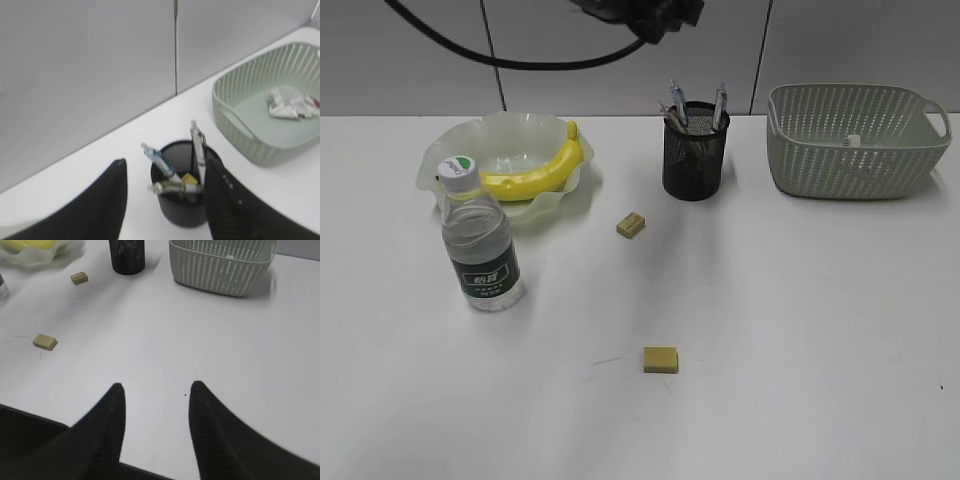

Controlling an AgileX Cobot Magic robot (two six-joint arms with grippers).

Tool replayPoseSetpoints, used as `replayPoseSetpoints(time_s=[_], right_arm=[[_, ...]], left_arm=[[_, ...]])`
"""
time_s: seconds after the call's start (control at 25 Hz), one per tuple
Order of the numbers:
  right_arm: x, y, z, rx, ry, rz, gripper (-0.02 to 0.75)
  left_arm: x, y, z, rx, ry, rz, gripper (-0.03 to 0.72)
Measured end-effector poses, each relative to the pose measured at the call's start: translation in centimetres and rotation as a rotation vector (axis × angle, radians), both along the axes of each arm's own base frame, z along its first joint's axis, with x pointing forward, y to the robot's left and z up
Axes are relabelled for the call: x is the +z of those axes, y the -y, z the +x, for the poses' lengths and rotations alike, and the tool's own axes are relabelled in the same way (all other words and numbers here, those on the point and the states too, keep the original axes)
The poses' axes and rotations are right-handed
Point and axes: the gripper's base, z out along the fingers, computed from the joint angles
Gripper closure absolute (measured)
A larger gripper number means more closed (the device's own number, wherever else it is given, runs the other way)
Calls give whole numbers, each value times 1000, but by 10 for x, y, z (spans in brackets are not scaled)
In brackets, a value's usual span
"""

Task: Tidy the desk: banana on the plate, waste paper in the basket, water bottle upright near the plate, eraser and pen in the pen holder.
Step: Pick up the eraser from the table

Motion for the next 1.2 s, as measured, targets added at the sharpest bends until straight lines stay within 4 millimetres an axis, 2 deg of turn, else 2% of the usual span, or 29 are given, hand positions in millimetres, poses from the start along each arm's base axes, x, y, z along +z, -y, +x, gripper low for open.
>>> replayPoseSetpoints(time_s=[0.12, 0.24, 0.32, 0.52, 0.72, 0.8, 0.92, 1.04, 1.2], right_arm=[[0, 0, 0, 0, 0, 0, 394], [0, 0, 0, 0, 0, 0, 394], [0, 0, 0, 0, 0, 0, 394], [0, 0, 0, 0, 0, 0, 395], [0, 0, 0, 0, 0, 0, 395], [0, 0, 0, 1, -1, 1, 395], [0, 0, 0, 1, -1, 1, 395], [0, 0, 0, 1, -1, 1, 395], [0, 0, 0, 1, -1, 0, 395]], left_arm=[[-6, -14, -26, -17, -39, 48, 324], [2, -44, -67, -33, -7, 24, 326], [15, -71, -102, -40, 23, 15, 324], [24, -146, -197, -26, 27, 42, 281], [21, -218, -283, 69, -63, 37, 270], [15, -241, -312, 94, -86, 27, 270], [7, -268, -348, 109, -101, -9, 270], [-3, -289, -375, 122, -87, -35, 270], [-16, -303, -392, 124, -48, -75, 270]])
